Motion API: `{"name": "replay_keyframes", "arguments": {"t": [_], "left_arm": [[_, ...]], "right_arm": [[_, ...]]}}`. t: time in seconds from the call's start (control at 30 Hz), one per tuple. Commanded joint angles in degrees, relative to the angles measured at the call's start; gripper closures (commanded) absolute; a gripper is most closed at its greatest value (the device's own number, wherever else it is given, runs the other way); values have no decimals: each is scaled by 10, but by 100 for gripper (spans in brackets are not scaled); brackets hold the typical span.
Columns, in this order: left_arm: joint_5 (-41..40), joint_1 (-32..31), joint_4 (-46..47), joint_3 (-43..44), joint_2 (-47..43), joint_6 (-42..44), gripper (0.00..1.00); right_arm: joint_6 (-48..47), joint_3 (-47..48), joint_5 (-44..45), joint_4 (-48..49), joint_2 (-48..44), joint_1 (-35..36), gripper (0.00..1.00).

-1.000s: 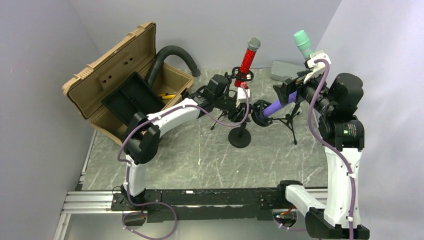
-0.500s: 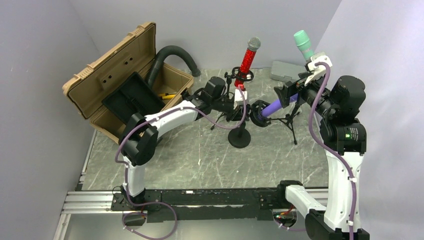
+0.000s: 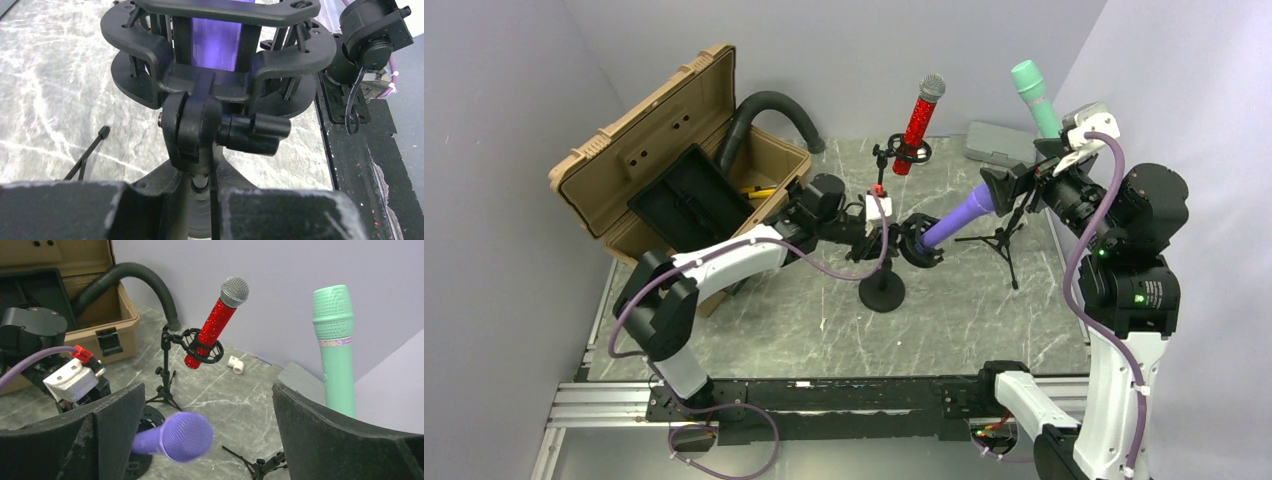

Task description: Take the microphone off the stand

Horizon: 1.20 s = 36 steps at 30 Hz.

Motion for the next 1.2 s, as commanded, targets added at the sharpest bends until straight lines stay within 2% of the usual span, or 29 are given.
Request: {"name": "replay_keyframes", "arguments": {"t": [0.0,0.2,0.33,0.47,0.57,0.83,1.0,1.17], "left_arm": [[-31,30,59,-48,-66,-52,100],[-62,78,111,-131,-138,-62,100],[-82,103,154,-186,-181,-70,100],[-89,115,187,-228,-212,-74,100],[-79,115,188,-240,-217,-79,100],[-42,114,208,-247,-213,-104,100],[-24,115,200,-241,-204,-105,100],[-8,114,202,-239,-196,-103,100]], "right_arm": [[26,20,-17,11,-4,2,0],[38,3,-55,22,-8,2,0],[53,-58,-128,48,-11,2,0],[88,-140,-198,116,-3,9,0],[103,-195,-233,172,9,15,0],[110,-289,-261,288,41,98,0],[124,-324,-288,366,64,130,0],[132,-343,-279,434,83,149,1]]}}
